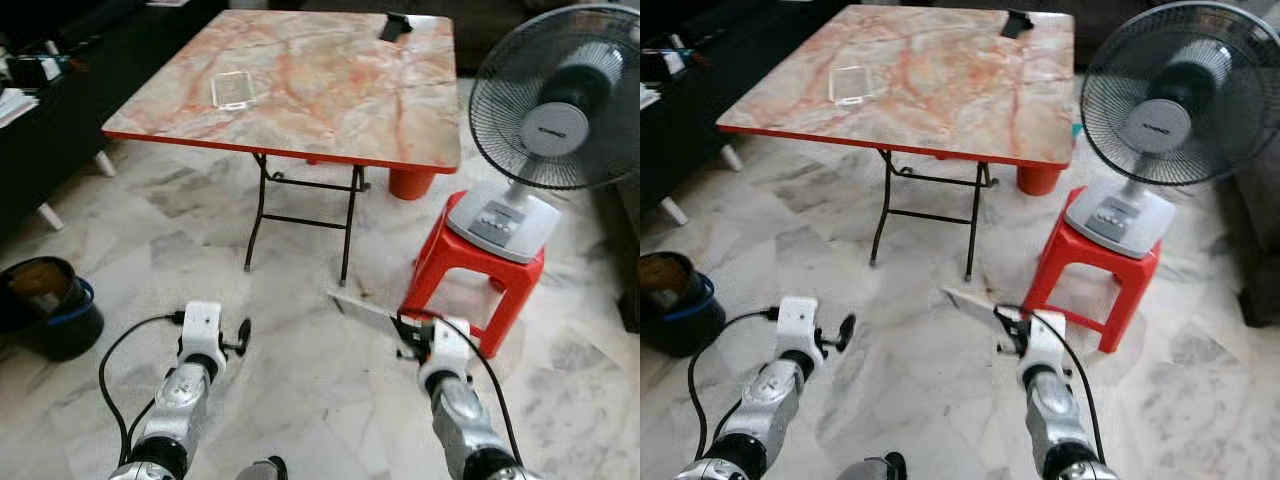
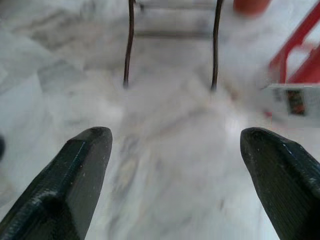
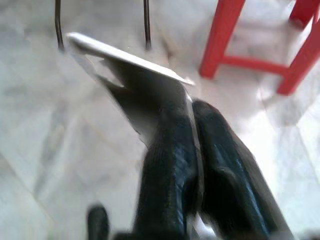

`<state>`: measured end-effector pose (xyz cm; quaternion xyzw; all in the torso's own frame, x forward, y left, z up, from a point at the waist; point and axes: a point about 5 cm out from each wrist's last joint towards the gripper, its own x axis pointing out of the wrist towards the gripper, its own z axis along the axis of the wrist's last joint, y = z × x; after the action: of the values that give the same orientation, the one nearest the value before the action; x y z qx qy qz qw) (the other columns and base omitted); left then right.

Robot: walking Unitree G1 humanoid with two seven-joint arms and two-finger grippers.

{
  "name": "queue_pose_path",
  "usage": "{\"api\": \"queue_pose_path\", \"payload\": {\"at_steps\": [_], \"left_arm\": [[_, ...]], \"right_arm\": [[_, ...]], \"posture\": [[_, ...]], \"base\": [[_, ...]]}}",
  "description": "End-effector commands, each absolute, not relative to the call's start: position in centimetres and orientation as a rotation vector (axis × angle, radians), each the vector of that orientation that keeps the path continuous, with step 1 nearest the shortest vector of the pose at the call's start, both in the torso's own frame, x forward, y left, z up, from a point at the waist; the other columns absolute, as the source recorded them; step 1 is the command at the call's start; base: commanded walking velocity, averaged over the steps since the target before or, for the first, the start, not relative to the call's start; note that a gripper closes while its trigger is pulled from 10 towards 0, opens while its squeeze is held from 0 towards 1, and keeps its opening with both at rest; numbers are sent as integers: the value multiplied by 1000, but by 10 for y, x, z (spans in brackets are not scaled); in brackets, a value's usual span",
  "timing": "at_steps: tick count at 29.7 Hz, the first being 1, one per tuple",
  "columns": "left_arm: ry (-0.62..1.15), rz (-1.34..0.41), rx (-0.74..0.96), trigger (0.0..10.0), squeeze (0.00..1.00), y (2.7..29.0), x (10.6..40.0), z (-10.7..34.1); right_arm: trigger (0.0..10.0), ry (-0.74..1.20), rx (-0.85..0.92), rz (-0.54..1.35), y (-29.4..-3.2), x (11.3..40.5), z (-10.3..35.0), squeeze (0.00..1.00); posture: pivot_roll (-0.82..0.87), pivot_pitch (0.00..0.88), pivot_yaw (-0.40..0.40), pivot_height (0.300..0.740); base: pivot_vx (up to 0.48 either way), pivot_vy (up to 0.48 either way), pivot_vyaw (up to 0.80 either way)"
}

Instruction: Picking trash to rubbish bin

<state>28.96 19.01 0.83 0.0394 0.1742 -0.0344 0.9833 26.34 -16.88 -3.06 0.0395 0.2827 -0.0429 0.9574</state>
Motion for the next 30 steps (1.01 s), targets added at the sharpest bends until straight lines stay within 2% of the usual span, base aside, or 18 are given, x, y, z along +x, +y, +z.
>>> {"api": "queue_pose_path", "payload": {"at_steps": [1,6,11,16,30], "left_arm": [[506,-30,137,10000,0,206,265,-18],[685,113,136,10000,0,231,225,-47],[742,199,91,10000,0,238,204,-59],[741,196,77,10000,0,236,201,-60],[729,172,85,10000,0,231,204,-60]], "right_arm": [[10000,651,30,-113,-176,249,-42,0],[10000,782,-79,-106,-180,221,-63,0],[10000,850,-100,-107,-178,201,-74,0],[10000,879,-122,-75,-173,193,-80,0],[10000,864,-134,-68,-173,198,-77,0]], "posture": [[94,155,31,740],[96,152,32,740],[105,152,29,740],[110,155,27,740],[99,155,22,740]], "base": [[0,0,619],[0,0,774],[0,0,788],[0,0,788],[0,0,788]]}}
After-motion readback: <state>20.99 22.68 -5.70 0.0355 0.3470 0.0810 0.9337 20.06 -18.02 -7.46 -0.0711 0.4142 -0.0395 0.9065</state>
